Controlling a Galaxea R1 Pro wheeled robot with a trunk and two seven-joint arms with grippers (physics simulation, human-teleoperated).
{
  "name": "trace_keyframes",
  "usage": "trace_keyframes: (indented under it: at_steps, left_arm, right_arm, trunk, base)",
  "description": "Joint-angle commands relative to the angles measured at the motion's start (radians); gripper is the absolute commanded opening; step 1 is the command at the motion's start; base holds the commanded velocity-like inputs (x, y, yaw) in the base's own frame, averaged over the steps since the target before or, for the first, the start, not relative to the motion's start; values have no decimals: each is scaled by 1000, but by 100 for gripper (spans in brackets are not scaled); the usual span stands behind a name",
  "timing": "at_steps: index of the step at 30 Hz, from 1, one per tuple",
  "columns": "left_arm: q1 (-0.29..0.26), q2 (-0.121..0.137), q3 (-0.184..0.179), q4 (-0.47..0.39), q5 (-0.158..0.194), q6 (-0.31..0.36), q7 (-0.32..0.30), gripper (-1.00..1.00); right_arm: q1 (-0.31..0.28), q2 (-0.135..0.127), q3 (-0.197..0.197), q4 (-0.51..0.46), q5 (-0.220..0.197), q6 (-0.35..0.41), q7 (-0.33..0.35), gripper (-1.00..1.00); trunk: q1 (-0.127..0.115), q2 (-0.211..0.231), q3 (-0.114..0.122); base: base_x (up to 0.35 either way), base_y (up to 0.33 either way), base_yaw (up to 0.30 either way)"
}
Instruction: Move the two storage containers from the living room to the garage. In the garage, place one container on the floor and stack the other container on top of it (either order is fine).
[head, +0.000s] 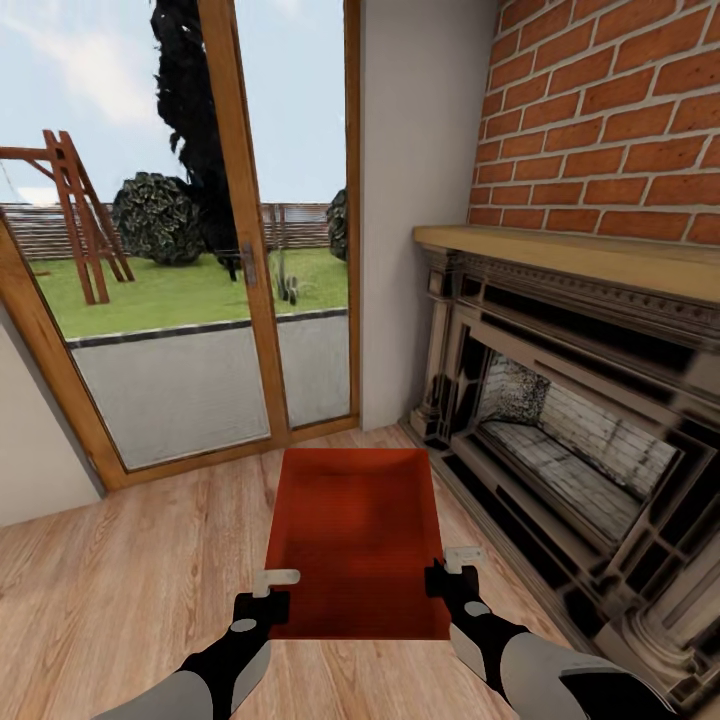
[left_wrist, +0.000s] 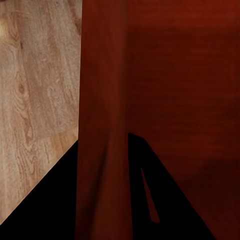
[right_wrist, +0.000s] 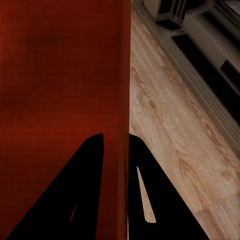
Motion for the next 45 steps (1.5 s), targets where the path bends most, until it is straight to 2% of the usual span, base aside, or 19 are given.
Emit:
trace_keyframes:
  at_steps: [1,14,45]
  left_arm:
    - [-2,1,27,-2,-5,-6,19,-100]
    - [-2,1,26,-4,-5,-6,19,-100]
    - [-2,2,26,-2,-3,-6,20,-100]
  right_arm:
    - [-1,-4,-21,4,-22,-6,-14,-100]
    - [-1,-3,-21,4,-23,-7,-15,-100]
    - [-1,-2,-21,4,-24,-7,-16,-100]
  trunk:
    - [0,-1,-1]
    - [0,-1,1]
    - [0,-1,51]
  base:
    - [0,0,0]
    - [0,0,0]
    - [0,0,0]
